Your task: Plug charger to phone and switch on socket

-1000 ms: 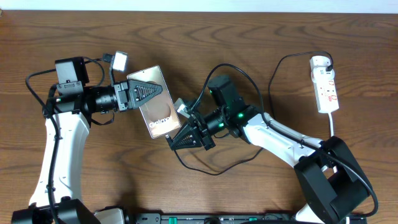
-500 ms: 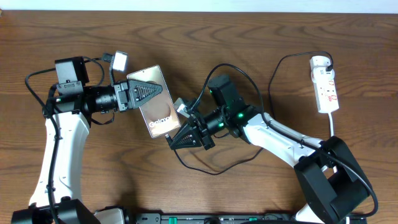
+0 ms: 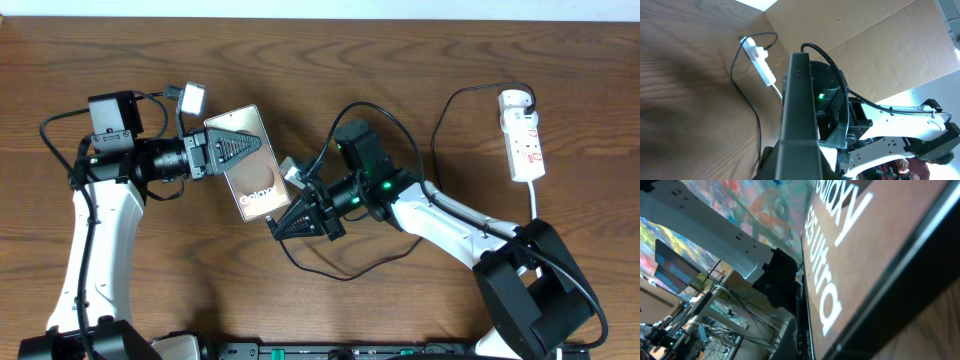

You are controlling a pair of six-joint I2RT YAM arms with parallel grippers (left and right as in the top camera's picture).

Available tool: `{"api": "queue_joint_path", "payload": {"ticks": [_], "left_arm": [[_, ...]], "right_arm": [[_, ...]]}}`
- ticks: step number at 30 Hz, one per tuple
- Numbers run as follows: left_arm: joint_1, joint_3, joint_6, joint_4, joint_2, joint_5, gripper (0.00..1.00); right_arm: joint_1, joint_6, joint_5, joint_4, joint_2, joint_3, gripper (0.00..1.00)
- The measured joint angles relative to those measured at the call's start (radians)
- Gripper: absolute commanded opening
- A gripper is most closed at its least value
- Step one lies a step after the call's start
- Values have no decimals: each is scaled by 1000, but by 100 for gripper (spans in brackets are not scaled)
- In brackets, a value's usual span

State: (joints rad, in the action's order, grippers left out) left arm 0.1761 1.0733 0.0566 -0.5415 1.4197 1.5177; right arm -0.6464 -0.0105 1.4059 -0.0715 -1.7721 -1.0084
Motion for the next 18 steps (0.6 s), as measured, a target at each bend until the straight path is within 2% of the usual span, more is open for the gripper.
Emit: {"api": "queue_joint_path", "payload": {"ticks": [18], "left_arm": [[-9,0,0,0,0,0,7]], "right_arm": [[5,0,11,0,0,0,1]]}}
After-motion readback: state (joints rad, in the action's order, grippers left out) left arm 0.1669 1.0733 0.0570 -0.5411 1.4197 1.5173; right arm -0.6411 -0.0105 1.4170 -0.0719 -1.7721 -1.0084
